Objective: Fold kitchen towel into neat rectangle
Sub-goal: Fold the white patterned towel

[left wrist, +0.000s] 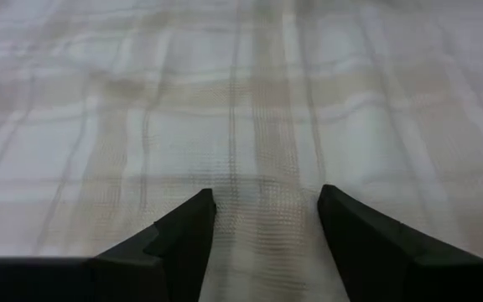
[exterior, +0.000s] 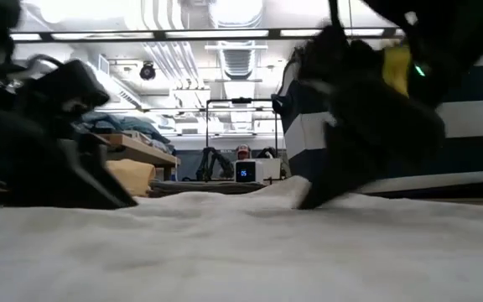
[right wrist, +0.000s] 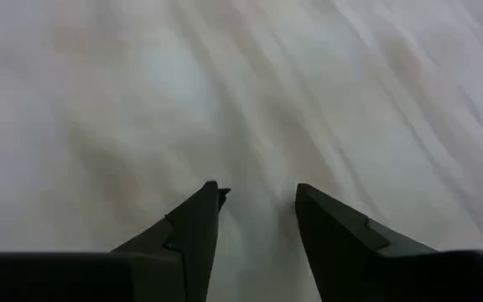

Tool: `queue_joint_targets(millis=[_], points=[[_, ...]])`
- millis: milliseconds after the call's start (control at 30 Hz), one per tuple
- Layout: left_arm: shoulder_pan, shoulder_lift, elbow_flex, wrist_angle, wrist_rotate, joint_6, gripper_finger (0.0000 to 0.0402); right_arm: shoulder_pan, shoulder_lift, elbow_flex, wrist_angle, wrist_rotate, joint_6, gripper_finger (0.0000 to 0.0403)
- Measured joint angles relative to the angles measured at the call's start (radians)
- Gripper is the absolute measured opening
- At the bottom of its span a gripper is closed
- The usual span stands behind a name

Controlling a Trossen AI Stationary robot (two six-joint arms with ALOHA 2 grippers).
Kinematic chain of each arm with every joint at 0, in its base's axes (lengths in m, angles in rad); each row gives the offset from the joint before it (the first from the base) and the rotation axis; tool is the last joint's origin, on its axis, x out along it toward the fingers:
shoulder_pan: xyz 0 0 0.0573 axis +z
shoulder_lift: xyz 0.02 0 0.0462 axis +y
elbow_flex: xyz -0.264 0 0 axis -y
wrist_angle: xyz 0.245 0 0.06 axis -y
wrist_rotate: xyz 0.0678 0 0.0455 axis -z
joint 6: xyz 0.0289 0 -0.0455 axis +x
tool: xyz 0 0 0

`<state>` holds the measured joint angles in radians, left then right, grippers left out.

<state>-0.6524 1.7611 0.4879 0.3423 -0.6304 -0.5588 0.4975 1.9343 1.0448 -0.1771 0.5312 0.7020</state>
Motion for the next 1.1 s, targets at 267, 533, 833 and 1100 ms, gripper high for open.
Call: queue_joint_targets(millis=[267, 533, 833, 1100], points=[[-0.03, -0.152, -0.019, -0.246, 0.015, 0.013, 0.0217, 0.039, -0.14, -0.022, -0.113, 0.086, 0.056, 0.0149], [-0.026, -0.191, -0.022, -0.267, -0.025, 0.049, 0.0219, 0.034, -0.141, -0.108, 0.082, 0.15, 0.058, 0.0137], [-0.079, -0.191, -0.024, -0.311, 0.051, -0.103, 0.0215, 0.07, -0.062, -0.126, 0.024, 0.067, 0.32, 0.0123], [-0.111, -0.3, 0.009, -0.367, 0.059, -0.05, 0.0217, 0.104, -0.083, 0.005, -0.011, 0.129, 0.188, 0.0124]])
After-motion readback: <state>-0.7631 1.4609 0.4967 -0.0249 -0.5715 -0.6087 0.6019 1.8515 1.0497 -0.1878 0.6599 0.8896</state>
